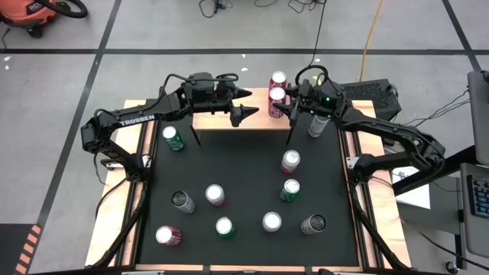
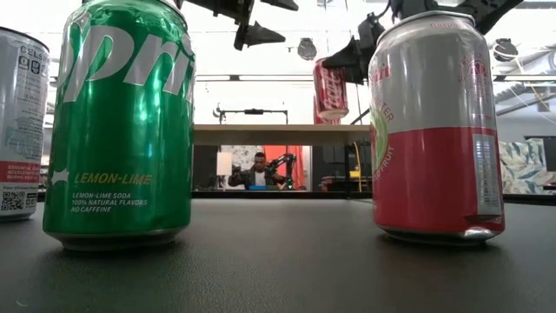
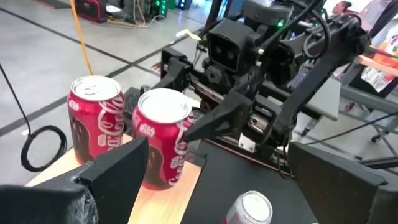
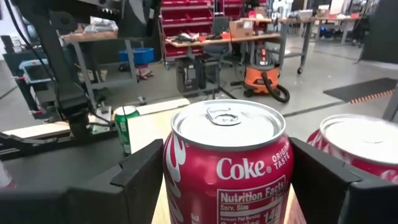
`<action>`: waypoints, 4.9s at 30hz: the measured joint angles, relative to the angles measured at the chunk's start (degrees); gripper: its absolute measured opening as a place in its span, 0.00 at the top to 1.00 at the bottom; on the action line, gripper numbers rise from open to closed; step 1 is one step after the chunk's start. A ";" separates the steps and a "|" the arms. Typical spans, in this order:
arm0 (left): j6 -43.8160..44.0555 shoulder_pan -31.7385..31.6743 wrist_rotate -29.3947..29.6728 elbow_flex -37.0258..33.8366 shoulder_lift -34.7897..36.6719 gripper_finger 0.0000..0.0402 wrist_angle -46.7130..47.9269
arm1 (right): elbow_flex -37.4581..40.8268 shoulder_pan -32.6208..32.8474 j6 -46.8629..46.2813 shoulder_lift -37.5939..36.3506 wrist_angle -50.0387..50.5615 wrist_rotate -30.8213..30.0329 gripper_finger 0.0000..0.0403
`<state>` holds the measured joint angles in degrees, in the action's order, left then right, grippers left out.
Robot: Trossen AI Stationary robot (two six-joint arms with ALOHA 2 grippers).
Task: Place canned beverage on shelf
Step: Put the top red soda can aligned with the other red soda can on the shelf
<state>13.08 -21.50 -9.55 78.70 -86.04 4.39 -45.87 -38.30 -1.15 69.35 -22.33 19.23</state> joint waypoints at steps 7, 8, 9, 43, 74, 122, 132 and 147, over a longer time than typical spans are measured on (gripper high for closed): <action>0.02 0.00 -0.12 0.00 0.00 0.04 1.16 | 0.00 0.00 0.36 1.67 0.33 0.10 0.33; 0.02 0.00 -0.15 0.00 0.00 0.04 1.40 | 0.00 0.00 0.38 1.80 0.46 0.08 0.33; 0.02 0.00 -0.22 0.00 0.00 0.04 1.71 | 0.00 -0.02 0.38 1.82 0.62 0.08 0.33; 0.17 0.02 -0.78 0.00 -0.02 0.04 4.51 | 0.00 -1.30 3.52 -0.06 4.58 0.03 0.18; 2.69 -0.24 -2.22 0.00 -0.04 0.04 5.79 | -4.66 12.98 -6.74 -1.17 21.38 -8.88 0.70; 3.06 -0.24 -2.20 0.00 -0.04 0.04 5.81 | -4.61 9.35 -7.16 3.11 18.31 -18.00 1.00; 3.02 -0.24 -2.20 0.00 -0.04 0.04 6.63 | -4.61 8.45 -6.97 3.11 18.32 -18.21 1.00; 2.99 -0.24 -2.17 -0.02 -0.02 0.04 7.10 | -4.59 8.24 -7.11 5.80 16.44 -19.27 1.00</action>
<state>16.08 -21.74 -11.73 78.67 -86.06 11.49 -50.46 -30.06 -8.26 75.15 -5.89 -0.03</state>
